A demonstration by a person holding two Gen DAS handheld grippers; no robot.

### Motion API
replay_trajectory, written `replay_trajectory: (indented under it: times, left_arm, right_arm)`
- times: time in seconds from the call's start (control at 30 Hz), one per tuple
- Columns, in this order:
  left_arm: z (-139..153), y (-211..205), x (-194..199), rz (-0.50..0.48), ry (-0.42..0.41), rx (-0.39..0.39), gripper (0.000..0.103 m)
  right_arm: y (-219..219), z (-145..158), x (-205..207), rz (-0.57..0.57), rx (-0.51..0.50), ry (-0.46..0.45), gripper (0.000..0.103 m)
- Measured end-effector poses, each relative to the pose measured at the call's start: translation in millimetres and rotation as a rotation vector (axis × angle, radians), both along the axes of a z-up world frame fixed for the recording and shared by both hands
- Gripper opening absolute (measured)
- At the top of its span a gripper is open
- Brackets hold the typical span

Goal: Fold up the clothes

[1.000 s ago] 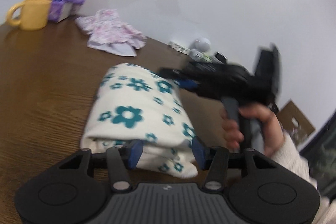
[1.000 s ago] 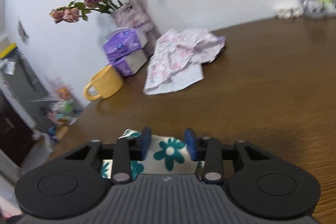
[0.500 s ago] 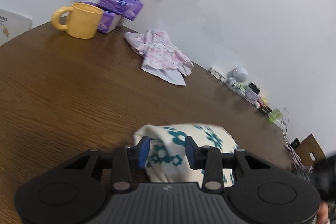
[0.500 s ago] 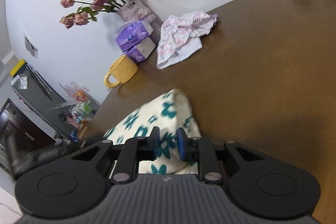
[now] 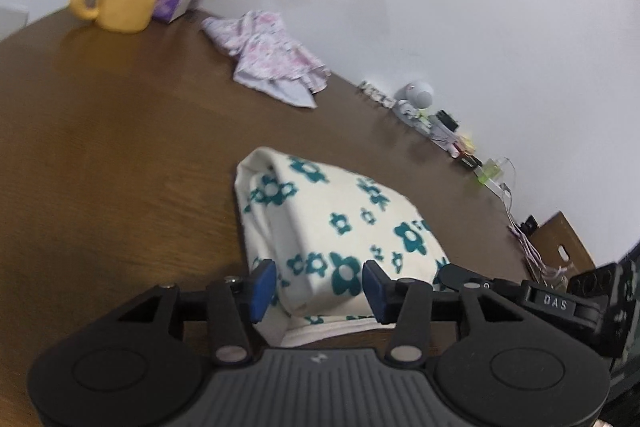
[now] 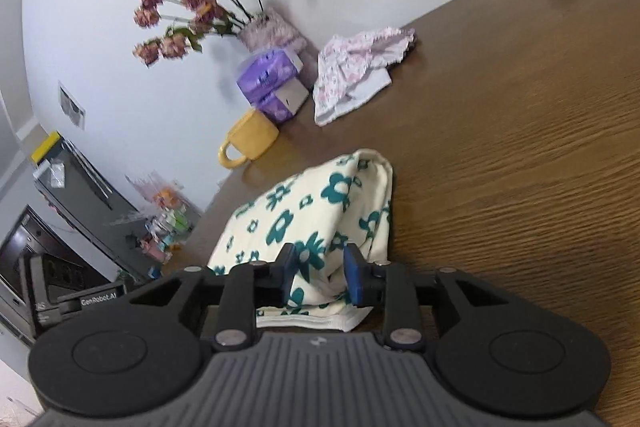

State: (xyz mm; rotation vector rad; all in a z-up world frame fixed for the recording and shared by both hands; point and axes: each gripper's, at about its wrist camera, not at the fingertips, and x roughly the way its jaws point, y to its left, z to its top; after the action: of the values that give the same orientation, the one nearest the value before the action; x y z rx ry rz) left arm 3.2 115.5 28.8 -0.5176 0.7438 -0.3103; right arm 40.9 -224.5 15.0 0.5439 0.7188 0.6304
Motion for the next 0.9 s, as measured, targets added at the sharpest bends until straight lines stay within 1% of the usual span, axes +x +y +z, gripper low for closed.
replay_trajectory:
  times: [0.03, 0.1, 0.23, 0.33, 0.43, 0.47, 0.5, 0.53, 0.57, 0.6, 0.63, 0.67, 0.7, 0.77, 0.8, 0.87, 0.9]
  left_arm:
    - [-3, 2, 1, 0.005, 0.011, -0.014, 0.04]
    - [-4, 4, 0, -0.003, 0.01, -0.027, 0.026]
    - [-3, 9, -4, 0.013, 0.006, -0.006, 0.019]
    - [-6, 9, -5, 0.01, 0.01, 0.014, 0.018]
    - [-6, 7, -5, 0.011, 0.004, 0.031, 0.018]
    - [-5, 6, -5, 0.012, 0.001, 0.035, 0.019]
    - [-1, 7, -7, 0.016, -0.007, 0.044, 0.023]
    - [3, 7, -8, 0.021, -0.017, 0.055, 0.035]
    - [7, 8, -10, 0.025, -0.027, 0.065, 0.041]
    - [11, 9, -12, 0.03, -0.037, 0.075, 0.052]
    - [18, 9, -14, 0.023, -0.066, 0.089, 0.058]
    - [24, 9, -15, 0.019, -0.091, 0.107, 0.062]
    - [30, 8, -13, 0.022, -0.106, 0.128, 0.069]
    - [39, 4, -7, 0.026, -0.134, 0.18, 0.071]
    - [44, 0, -3, 0.024, -0.149, 0.211, 0.068]
    - [53, -10, 7, 0.011, -0.187, 0.283, 0.061]
    - [55, -18, 13, -0.01, -0.203, 0.328, 0.051]
  right_arm:
    - [3, 0, 0, 0.004, -0.002, 0.0, 0.027]
    - [8, 1, -4, 0.002, -0.016, -0.007, 0.018]
    - [15, 1, -16, 0.011, -0.03, -0.004, 0.014]
    - [22, 0, -28, 0.016, -0.063, -0.012, 0.013]
    - [24, -4, -31, -0.002, -0.085, -0.009, 0.013]
    - [24, -4, -31, -0.003, -0.08, -0.006, 0.013]
    - [23, -3, -31, -0.002, -0.077, -0.009, 0.015]
    - [23, -1, -32, -0.002, -0.076, -0.016, 0.016]
    - [21, 2, -32, -0.006, -0.073, -0.026, 0.02]
    - [19, 6, -33, -0.017, -0.067, -0.04, 0.035]
    - [16, 11, -34, -0.03, -0.07, -0.059, 0.044]
    - [13, 16, -34, -0.043, -0.078, -0.08, 0.052]
    - [11, 21, -32, -0.053, -0.093, -0.095, 0.054]
    - [12, 28, -25, -0.071, -0.129, -0.111, 0.057]
    - [14, 31, -20, -0.078, -0.147, -0.111, 0.056]
    - [24, 40, -10, -0.077, -0.193, -0.153, 0.054]
    - [31, 46, -4, -0.071, -0.217, -0.183, 0.048]
